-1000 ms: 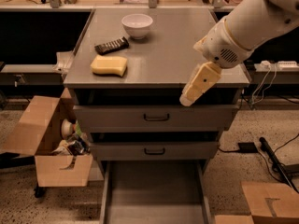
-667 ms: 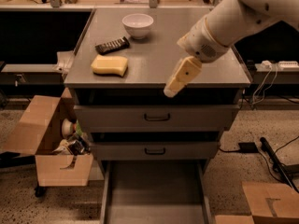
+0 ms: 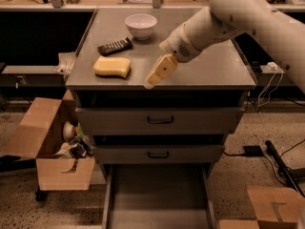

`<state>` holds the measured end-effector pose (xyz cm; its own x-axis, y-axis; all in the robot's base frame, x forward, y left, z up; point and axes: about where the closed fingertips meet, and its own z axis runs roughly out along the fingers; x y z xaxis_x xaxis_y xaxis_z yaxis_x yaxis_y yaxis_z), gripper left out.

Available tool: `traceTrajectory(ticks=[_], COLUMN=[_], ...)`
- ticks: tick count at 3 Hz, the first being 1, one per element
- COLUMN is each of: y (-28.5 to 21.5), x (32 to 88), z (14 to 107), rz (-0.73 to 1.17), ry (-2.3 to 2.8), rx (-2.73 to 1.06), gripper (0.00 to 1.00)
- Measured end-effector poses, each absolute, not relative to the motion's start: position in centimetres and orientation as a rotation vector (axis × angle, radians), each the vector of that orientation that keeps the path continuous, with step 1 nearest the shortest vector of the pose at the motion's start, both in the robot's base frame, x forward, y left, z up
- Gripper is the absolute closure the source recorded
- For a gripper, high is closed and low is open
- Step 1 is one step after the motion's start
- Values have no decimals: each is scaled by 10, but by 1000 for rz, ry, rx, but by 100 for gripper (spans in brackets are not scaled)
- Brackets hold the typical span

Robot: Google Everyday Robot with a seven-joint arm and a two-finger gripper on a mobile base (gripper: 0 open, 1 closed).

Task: Place sponge into bottom drawer

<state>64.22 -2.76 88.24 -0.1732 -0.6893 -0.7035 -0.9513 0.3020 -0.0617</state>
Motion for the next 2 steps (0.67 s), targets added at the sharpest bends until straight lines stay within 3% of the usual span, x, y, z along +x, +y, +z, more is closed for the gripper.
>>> traceTrajectory(ticks=[2], y=[15], x=[689], z=[868], rz=[623], ry=[1884], rx=[-1407], gripper=[0])
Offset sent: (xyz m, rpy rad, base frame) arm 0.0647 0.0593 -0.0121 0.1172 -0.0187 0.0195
